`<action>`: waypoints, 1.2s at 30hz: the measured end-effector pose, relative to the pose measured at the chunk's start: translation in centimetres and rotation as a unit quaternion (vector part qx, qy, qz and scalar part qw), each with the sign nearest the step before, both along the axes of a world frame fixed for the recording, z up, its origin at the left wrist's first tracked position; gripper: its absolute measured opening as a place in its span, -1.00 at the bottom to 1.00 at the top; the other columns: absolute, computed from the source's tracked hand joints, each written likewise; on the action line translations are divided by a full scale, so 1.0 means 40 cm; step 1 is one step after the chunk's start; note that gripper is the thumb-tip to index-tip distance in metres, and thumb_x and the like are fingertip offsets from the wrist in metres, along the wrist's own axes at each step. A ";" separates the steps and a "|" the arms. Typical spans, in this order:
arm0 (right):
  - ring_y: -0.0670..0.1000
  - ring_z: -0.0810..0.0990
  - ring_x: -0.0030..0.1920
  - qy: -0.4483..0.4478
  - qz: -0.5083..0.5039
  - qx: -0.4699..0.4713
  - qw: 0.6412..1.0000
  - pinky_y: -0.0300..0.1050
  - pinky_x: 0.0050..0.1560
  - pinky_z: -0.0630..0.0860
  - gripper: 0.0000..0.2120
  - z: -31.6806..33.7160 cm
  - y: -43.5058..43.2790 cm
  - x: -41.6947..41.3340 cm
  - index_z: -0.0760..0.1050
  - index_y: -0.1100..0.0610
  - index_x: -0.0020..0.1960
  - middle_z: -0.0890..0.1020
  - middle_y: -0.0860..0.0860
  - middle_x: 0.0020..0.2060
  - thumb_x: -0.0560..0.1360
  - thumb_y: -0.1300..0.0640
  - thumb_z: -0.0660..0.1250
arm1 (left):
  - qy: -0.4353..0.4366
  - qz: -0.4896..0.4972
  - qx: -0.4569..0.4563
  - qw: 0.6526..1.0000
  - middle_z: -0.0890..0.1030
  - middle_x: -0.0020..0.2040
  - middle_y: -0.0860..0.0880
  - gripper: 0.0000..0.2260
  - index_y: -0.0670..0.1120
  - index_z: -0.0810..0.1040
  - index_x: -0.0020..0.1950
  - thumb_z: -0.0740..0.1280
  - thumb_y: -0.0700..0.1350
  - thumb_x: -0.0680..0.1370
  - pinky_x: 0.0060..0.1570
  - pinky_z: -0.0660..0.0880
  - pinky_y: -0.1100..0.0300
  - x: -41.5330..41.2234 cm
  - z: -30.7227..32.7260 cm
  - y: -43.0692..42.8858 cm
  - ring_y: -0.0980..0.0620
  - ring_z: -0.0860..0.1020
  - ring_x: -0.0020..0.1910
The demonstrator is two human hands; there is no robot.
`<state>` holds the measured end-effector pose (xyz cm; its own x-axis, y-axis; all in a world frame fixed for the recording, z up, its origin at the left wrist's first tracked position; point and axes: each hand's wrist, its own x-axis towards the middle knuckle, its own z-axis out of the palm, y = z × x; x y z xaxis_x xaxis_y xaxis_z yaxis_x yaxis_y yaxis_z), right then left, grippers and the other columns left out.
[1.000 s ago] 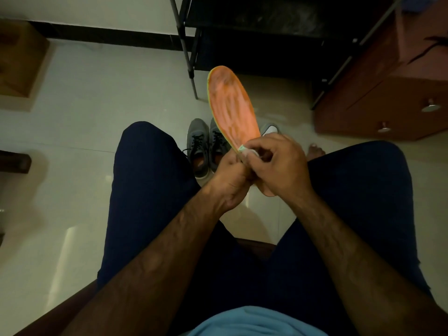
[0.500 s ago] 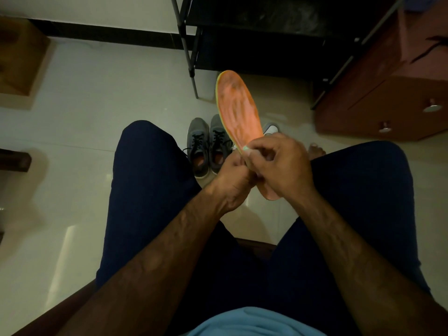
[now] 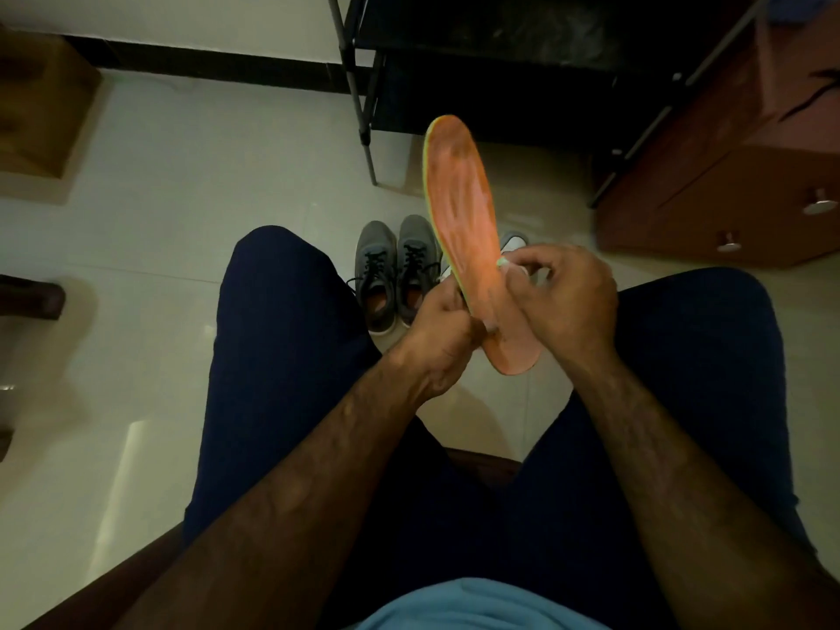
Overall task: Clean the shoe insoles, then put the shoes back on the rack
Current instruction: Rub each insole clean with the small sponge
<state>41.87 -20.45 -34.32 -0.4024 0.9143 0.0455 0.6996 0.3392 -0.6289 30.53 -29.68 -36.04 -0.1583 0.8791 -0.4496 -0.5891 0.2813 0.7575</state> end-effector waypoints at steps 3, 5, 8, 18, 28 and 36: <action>-0.02 0.61 -0.04 -0.001 0.059 -0.009 0.998 -0.02 -0.01 0.59 -0.82 0.003 -0.027 -0.006 0.72 -0.05 0.08 0.67 -0.08 -0.04 0.51 0.04 0.44 | -0.015 0.009 0.001 1.000 0.61 0.18 -0.35 -0.46 -0.32 0.48 0.37 0.31 -0.47 0.38 0.17 0.60 -0.10 -0.002 -0.008 -0.001 -0.26 0.63 0.19; -0.03 0.60 -0.09 0.015 0.128 -0.016 0.992 0.02 -0.05 0.59 -0.85 0.003 -0.055 -0.009 0.73 -0.05 0.03 0.65 -0.12 -0.10 0.49 0.04 0.45 | -0.012 0.022 0.000 1.000 0.65 0.01 -0.26 -0.61 -0.38 0.51 0.26 0.30 -0.49 0.43 0.00 0.63 0.05 -0.004 -0.010 -0.003 -0.15 0.66 0.03; -0.03 0.61 -0.09 0.017 0.082 -0.011 0.996 0.08 -0.04 0.60 -0.86 -0.002 -0.024 0.001 0.73 -0.05 0.04 0.68 -0.08 -0.08 0.49 0.05 0.47 | -0.004 0.021 -0.014 1.000 0.64 0.12 -0.30 -0.53 -0.35 0.47 0.34 0.25 -0.55 0.44 0.12 0.63 -0.05 -0.011 -0.011 0.002 -0.20 0.65 0.13; -0.11 0.58 -0.15 0.045 0.088 -0.045 0.994 0.03 -0.06 0.60 -0.91 -0.002 -0.014 0.009 0.73 -0.06 -0.01 0.67 -0.13 -0.11 0.51 0.06 0.48 | -0.014 0.015 -0.015 1.000 0.62 0.11 -0.29 -0.53 -0.38 0.45 0.36 0.23 -0.57 0.45 0.11 0.62 0.00 -0.017 0.004 0.001 -0.17 0.65 0.11; -0.08 0.60 -0.08 0.026 0.088 -0.043 0.995 0.04 -0.03 0.61 -0.89 -0.006 -0.011 0.008 0.72 -0.07 0.03 0.66 -0.11 -0.08 0.51 0.02 0.46 | -0.019 0.009 -0.016 1.000 0.63 0.11 -0.25 -0.55 -0.37 0.47 0.34 0.24 -0.56 0.45 0.22 0.58 -0.11 -0.016 0.012 -0.001 -0.16 0.63 0.12; -0.16 0.58 -0.17 0.026 0.117 -0.060 0.991 -0.07 -0.09 0.59 -0.90 0.004 -0.034 0.005 0.73 -0.06 0.00 0.64 -0.18 -0.11 0.49 0.07 0.50 | -0.012 0.032 -0.029 0.999 0.59 0.11 -0.33 -0.53 -0.43 0.44 0.35 0.31 -0.53 0.44 0.17 0.59 -0.04 -0.016 0.007 -0.003 -0.21 0.61 0.11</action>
<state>42.07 -21.82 -34.15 -0.6044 0.7960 -0.0322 0.5761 0.4089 -0.7078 29.91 -29.79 -35.78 -0.2018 0.8400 -0.5037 -0.6256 0.2851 0.7262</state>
